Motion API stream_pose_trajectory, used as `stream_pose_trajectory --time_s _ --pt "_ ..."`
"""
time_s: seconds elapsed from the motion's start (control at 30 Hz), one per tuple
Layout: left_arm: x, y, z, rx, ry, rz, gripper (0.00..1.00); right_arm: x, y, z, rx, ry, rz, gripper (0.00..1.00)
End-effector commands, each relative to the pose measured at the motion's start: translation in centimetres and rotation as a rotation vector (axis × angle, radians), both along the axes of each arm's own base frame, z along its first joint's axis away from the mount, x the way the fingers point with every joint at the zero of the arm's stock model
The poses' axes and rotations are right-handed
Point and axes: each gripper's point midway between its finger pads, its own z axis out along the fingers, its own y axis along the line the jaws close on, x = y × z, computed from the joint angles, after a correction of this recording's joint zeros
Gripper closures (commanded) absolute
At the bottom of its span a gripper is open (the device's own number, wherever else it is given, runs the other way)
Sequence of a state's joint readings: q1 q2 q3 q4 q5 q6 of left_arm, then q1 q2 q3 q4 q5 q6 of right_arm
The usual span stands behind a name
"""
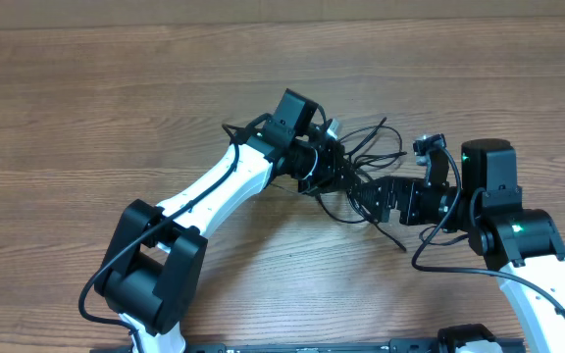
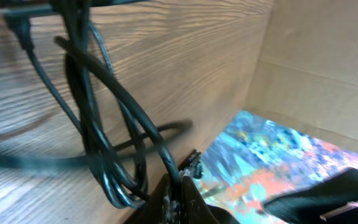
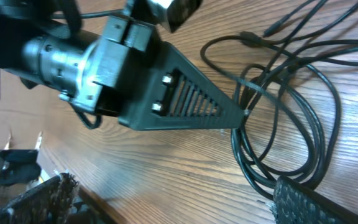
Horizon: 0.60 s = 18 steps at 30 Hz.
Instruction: Untangle cables
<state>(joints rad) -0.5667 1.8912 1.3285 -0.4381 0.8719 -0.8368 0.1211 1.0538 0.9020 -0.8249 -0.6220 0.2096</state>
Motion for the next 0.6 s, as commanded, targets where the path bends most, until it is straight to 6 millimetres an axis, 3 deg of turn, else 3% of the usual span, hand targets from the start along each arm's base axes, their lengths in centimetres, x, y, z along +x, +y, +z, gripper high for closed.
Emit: stream_pose_trajectory --time_s 0.0,0.13,0.43,0.53,0.57 --pt "0.0 -0.6 1.5 -0.065 0.019 -0.021 0.96 0.3 -1.3 -0.7 -0.076 -0.002 -0.055 0.00" --pt "0.5 -0.6 1.4 -0.055 0.001 -0.005 0.96 0.7 -3.4 -2.0 -0.169 0.045 -0.174 0.00" --pt "2.0 0.4 0.5 0.000 -0.020 0.062 0.96 0.7 -5.2 -2.9 -0.253 0.073 -0.256 0.00" --pt "2.5 1.3 -0.7 0.071 -0.053 0.085 0.96 0.7 -5.3 -3.0 -0.259 0.075 -0.259 0.00" --pt "2.5 2.2 -1.9 0.146 -0.063 0.100 0.96 0.7 -5.3 -3.0 -0.259 0.075 -0.259 0.00"
